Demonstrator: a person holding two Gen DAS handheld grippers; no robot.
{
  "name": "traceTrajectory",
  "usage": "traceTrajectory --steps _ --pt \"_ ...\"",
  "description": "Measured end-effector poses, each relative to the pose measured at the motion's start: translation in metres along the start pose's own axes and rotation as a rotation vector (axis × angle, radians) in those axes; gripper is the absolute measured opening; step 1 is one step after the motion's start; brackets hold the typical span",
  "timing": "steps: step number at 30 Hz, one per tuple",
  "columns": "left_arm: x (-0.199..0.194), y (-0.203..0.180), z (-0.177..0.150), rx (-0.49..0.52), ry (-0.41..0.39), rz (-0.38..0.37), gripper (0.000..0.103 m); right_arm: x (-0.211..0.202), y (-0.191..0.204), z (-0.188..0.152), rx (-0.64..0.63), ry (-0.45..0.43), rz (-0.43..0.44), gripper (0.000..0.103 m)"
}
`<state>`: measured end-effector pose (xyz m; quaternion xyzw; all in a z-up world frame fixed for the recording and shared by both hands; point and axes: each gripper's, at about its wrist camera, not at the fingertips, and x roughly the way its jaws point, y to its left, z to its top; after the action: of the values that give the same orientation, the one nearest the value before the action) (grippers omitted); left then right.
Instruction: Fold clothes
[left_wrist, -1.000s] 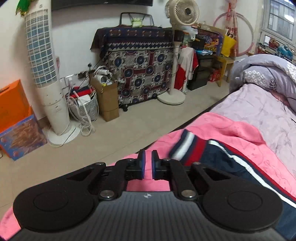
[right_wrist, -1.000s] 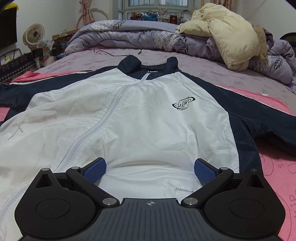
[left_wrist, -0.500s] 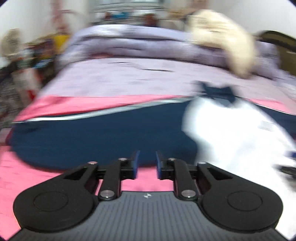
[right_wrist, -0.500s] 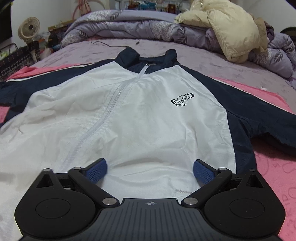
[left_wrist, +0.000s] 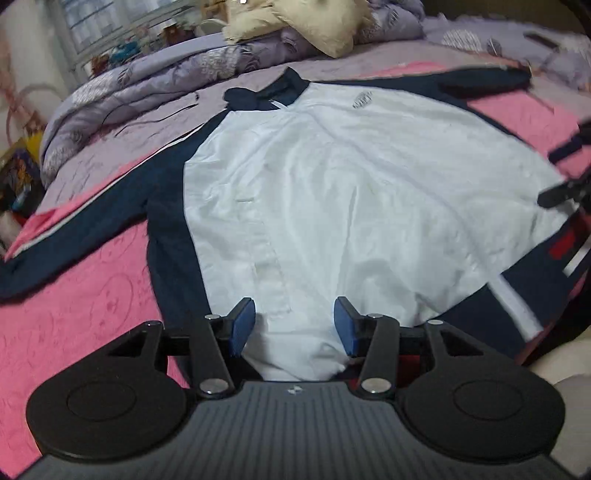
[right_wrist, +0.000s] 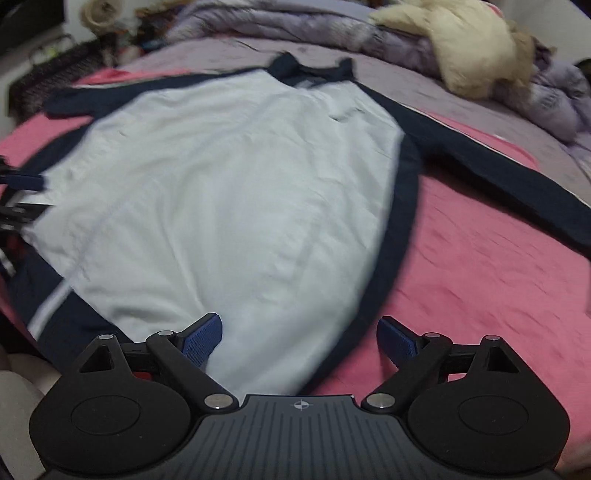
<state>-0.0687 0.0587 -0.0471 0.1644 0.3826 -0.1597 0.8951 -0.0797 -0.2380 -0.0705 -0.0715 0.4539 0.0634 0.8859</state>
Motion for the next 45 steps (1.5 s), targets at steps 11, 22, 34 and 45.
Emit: traceTrajectory --steps 11,22,34,45 --pt "0.0 0.015 -0.017 -0.185 0.088 0.06 0.074 -0.004 0.072 0.009 -0.135 -0.081 0.094 0.085" --pt "-0.016 0.009 0.051 -0.206 0.005 -0.04 0.081 -0.025 0.036 0.004 0.033 -0.05 0.002 0.09" --pt "0.017 -0.021 0.065 -0.316 0.184 0.005 0.092 -0.042 0.073 0.038 0.173 -0.064 0.001 0.099" --pt "0.008 -0.019 0.055 -0.341 0.233 0.028 0.092 -0.043 0.087 0.028 0.171 -0.006 0.007 0.099"
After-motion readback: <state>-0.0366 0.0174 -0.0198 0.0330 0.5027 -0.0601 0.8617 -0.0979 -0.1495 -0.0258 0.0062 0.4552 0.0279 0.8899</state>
